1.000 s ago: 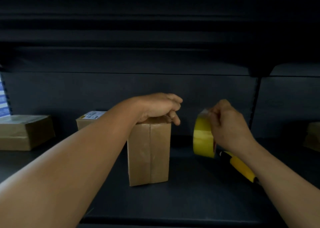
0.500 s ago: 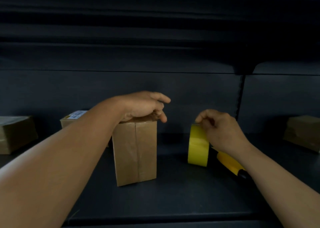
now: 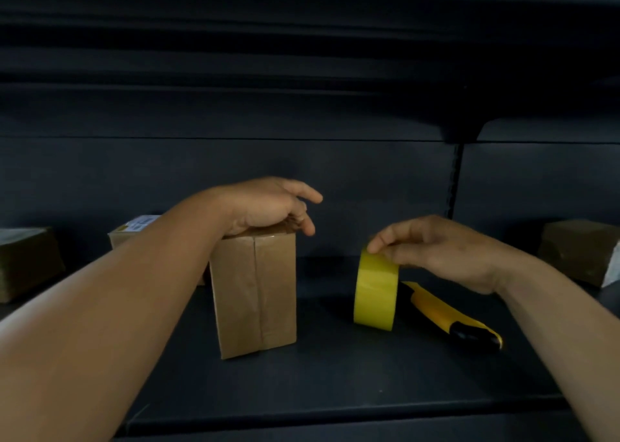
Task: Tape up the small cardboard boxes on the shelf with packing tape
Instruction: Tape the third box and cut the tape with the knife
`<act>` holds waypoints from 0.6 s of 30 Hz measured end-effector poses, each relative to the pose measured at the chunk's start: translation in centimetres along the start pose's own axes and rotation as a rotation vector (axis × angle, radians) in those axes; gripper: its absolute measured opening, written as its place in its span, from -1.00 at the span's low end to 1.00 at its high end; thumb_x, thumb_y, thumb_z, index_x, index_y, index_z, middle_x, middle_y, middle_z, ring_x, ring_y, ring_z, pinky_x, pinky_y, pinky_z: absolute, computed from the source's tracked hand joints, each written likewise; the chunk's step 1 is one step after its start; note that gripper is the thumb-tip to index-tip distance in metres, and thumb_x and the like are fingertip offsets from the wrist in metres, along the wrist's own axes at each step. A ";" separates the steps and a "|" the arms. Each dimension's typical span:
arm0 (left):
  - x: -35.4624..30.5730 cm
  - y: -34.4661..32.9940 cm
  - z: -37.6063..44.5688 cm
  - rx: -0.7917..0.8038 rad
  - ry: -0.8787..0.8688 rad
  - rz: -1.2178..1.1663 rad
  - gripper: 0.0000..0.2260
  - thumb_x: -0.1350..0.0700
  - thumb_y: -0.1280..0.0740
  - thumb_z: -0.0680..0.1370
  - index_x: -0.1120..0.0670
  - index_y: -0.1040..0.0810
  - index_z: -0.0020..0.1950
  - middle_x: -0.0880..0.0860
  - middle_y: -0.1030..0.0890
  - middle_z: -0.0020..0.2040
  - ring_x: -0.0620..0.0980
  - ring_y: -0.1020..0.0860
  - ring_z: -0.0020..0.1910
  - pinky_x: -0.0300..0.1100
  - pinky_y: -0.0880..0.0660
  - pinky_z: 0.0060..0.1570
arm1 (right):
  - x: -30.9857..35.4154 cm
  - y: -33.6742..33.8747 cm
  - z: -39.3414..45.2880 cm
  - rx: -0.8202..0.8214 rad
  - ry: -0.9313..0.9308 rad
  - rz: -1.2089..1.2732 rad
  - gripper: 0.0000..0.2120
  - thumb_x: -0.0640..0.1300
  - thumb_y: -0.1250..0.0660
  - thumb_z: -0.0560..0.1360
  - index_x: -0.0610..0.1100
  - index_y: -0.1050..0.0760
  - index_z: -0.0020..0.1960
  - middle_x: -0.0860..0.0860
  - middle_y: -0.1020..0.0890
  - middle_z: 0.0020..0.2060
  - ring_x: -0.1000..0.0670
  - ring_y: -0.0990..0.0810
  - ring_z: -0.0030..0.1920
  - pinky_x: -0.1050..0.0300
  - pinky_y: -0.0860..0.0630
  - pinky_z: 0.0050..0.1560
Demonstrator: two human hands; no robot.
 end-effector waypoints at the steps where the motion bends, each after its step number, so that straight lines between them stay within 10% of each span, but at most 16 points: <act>1: 0.0 0.0 -0.1 0.000 0.000 0.001 -0.65 0.22 -0.23 0.57 -0.08 -0.48 0.30 0.00 -0.65 0.01 -0.14 -0.60 0.01 -0.33 -0.45 -0.05 | -0.1 0.0 0.0 0.031 0.009 0.015 -0.86 -0.18 -0.32 0.52 0.02 -0.61 -0.02 0.13 -0.65 0.03 0.14 -0.56 0.13 0.27 -0.42 0.18; 9: -0.2 0.0 -0.2 0.003 -0.001 0.008 -0.66 0.23 -0.24 0.58 -0.04 -0.48 0.31 0.01 -0.68 -0.05 -0.11 -0.60 0.03 -0.34 -0.46 -0.02 | -0.6 0.6 -0.7 0.425 -0.064 -0.037 -0.31 -0.08 -0.51 0.26 0.30 -0.34 0.28 0.20 -0.43 0.30 0.23 -0.42 0.29 0.41 -0.43 0.11; 18: -0.4 -0.1 -0.3 0.008 -0.005 0.042 -0.67 0.21 -0.24 0.59 -0.03 -0.49 0.32 -0.01 -0.67 -0.04 -0.10 -0.58 0.05 -0.32 -0.44 -0.04 | -1.6 0.0 0.3 0.188 -0.070 -0.162 -0.37 -0.23 -0.33 0.52 0.32 -0.18 0.37 0.22 -0.37 0.23 0.17 -0.45 0.17 0.29 -0.46 0.12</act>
Point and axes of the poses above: each hand's wrist, its own z-axis towards the middle knuckle, its own y-axis out of the back of the hand, x = y × z, the point moved 4 cm from there along z, towards the middle knuckle
